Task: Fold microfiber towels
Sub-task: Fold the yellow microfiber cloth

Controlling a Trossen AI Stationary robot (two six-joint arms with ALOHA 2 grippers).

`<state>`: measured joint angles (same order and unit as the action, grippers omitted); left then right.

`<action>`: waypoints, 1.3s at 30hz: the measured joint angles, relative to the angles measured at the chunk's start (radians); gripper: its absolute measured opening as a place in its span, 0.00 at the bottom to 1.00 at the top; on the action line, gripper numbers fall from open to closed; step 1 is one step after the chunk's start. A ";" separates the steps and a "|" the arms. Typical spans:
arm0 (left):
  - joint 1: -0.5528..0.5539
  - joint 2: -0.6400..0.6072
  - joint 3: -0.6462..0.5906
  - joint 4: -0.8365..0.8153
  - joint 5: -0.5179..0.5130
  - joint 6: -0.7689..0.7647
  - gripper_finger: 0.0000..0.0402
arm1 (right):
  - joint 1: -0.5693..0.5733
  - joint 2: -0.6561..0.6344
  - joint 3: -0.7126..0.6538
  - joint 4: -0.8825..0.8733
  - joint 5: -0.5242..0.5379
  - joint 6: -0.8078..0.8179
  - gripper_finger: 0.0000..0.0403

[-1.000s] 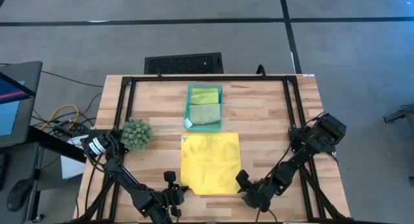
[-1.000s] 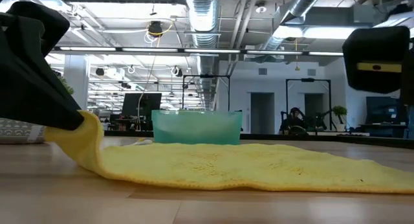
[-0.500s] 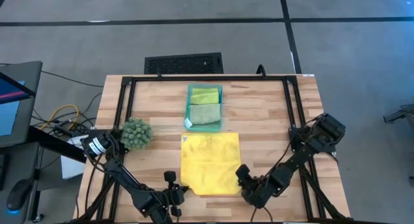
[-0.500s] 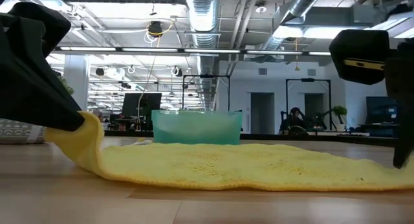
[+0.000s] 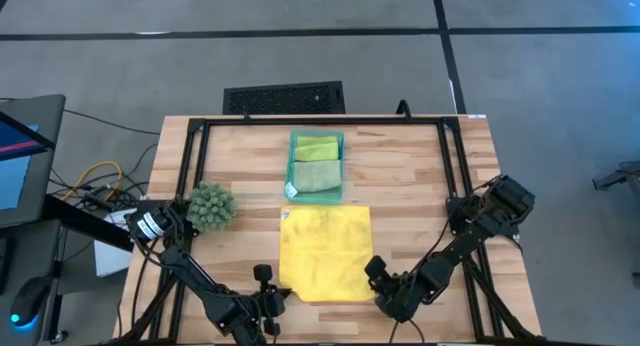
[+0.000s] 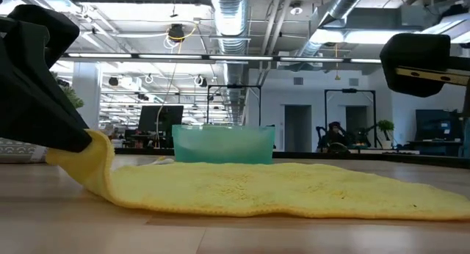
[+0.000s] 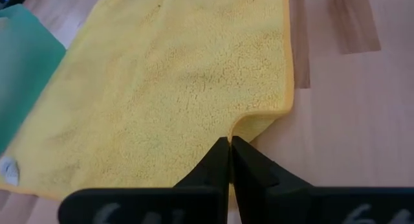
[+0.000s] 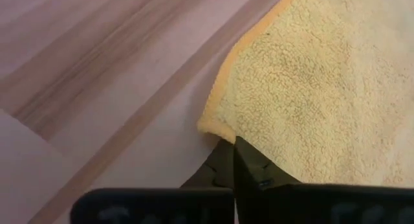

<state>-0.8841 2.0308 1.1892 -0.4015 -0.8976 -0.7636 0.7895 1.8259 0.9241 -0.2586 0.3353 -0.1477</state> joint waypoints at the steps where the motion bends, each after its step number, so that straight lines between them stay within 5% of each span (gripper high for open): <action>1: -0.001 0.000 0.000 0.000 0.004 0.000 0.00 | 0.000 -0.001 0.000 0.001 -0.016 -0.008 0.02; 15: -0.058 0.000 0.100 0.015 0.184 -0.031 0.00 | -0.005 0.000 0.111 0.005 -0.473 0.045 0.01; 26: -0.032 0.000 0.132 -0.058 -0.141 -0.004 0.00 | -0.034 -0.120 0.056 -0.112 -0.452 0.144 0.01; 34: 0.103 0.000 0.132 -0.350 -0.094 -0.199 0.00 | -0.145 -0.313 -0.233 0.099 -0.345 0.312 0.01; 39: 0.197 0.000 0.132 -0.419 -0.085 -0.103 0.00 | -0.205 -0.437 -0.347 0.116 -0.187 0.481 0.01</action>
<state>-0.6873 2.0304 1.3212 -0.8206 -0.9823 -0.8666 0.5848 1.3890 0.5769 -0.1430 0.1483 0.3335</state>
